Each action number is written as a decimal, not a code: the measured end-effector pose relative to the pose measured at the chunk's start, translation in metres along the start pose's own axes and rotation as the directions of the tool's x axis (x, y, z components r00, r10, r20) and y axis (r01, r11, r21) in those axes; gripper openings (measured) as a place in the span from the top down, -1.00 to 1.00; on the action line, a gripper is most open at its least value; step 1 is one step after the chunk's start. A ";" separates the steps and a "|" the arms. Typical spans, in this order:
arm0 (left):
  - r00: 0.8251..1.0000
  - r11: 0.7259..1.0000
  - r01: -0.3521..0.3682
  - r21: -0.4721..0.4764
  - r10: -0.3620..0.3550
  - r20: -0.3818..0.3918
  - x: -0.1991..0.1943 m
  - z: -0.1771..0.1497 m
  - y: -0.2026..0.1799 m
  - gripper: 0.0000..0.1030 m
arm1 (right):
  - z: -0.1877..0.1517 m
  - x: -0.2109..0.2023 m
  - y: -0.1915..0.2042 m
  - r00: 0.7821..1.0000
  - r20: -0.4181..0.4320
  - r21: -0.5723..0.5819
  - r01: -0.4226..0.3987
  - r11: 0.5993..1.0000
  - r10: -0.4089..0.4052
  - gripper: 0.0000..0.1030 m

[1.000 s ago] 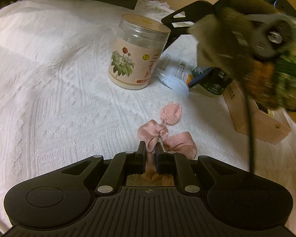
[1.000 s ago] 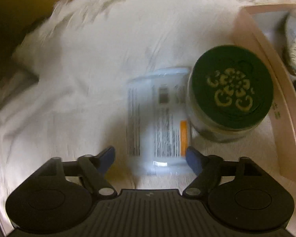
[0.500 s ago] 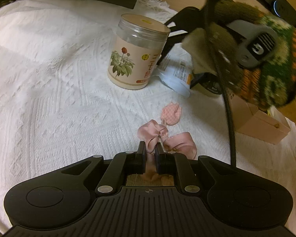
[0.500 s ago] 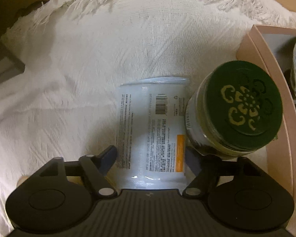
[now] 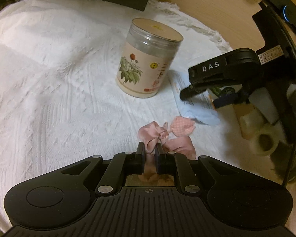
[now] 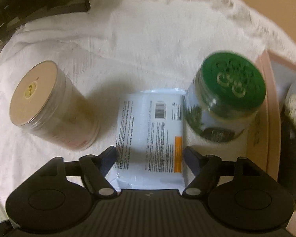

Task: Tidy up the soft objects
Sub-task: 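Lift the scrunchie with the left gripper while the right gripper grasps the white wipes packet, then carry the scrunchie and wipes packet into the pink box and open both grippers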

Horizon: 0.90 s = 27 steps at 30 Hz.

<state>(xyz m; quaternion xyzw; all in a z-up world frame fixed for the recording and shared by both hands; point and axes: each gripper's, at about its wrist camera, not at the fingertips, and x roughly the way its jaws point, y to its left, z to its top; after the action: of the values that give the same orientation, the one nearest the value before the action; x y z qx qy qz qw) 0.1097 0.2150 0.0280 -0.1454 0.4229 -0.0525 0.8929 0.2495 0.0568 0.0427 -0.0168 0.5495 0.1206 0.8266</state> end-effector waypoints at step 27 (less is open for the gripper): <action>0.907 0.959 -0.036 0.280 -0.086 0.412 -0.090 0.134 -0.075 0.80 | 0.057 -0.185 -0.032 0.912 0.344 -0.083 -0.209 0.974 0.225 -0.46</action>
<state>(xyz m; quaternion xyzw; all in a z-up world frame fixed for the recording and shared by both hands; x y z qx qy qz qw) 0.1577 0.1922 0.1972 -0.0304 0.2073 -0.0913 0.9735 0.2401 0.0016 0.2310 0.0479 0.3889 0.2249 0.8921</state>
